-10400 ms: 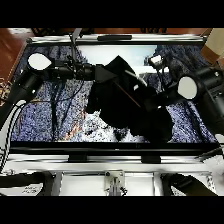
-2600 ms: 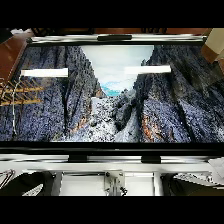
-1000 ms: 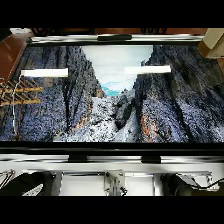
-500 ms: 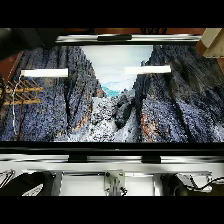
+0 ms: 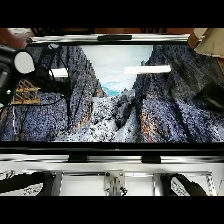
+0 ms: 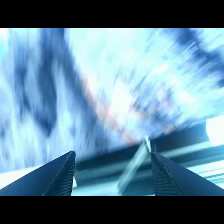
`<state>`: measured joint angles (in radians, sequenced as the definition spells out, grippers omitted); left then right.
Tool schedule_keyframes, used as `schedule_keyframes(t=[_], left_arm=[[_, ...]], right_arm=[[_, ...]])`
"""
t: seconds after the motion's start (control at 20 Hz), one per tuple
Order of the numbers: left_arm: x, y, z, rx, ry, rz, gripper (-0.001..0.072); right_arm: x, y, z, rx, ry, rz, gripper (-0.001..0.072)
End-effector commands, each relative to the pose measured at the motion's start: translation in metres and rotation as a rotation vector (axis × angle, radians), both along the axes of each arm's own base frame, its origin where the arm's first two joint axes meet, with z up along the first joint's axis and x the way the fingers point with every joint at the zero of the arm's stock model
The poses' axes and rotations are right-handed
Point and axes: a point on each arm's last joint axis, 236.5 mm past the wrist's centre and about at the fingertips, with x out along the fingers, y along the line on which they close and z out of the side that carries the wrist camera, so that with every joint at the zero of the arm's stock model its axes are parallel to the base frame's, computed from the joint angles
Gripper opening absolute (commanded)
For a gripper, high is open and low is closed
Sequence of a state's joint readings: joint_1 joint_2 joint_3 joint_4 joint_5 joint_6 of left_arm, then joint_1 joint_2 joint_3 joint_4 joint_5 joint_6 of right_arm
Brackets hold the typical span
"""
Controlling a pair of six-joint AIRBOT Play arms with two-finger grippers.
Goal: Fold the shirts.
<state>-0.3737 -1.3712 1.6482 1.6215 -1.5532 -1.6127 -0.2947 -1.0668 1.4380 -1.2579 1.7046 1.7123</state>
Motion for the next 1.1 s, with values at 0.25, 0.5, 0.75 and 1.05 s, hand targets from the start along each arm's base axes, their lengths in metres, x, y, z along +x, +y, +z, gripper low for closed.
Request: schedule_keyframes(t=[0.25,0.5,0.75,1.05], left_arm=[[-0.002,0.006,-0.037,-0.029,0.054,0.173,0.0674],[-0.008,0.005,-0.067,-0.019,0.073,0.173,0.0674],[-0.019,0.009,-0.085,0.005,0.118,0.170,0.0674],[-0.014,0.017,-0.080,0.013,0.091,0.157,0.0674]], right_arm=[[0.015,0.120,-0.083,-0.232,0.078,0.399,0.0591],[0.008,0.140,-0.083,-0.229,0.068,0.461,0.0591],[0.009,0.138,-0.083,-0.238,0.067,0.458,0.0591],[0.009,0.138,-0.083,-0.238,0.067,0.458,0.0591]])
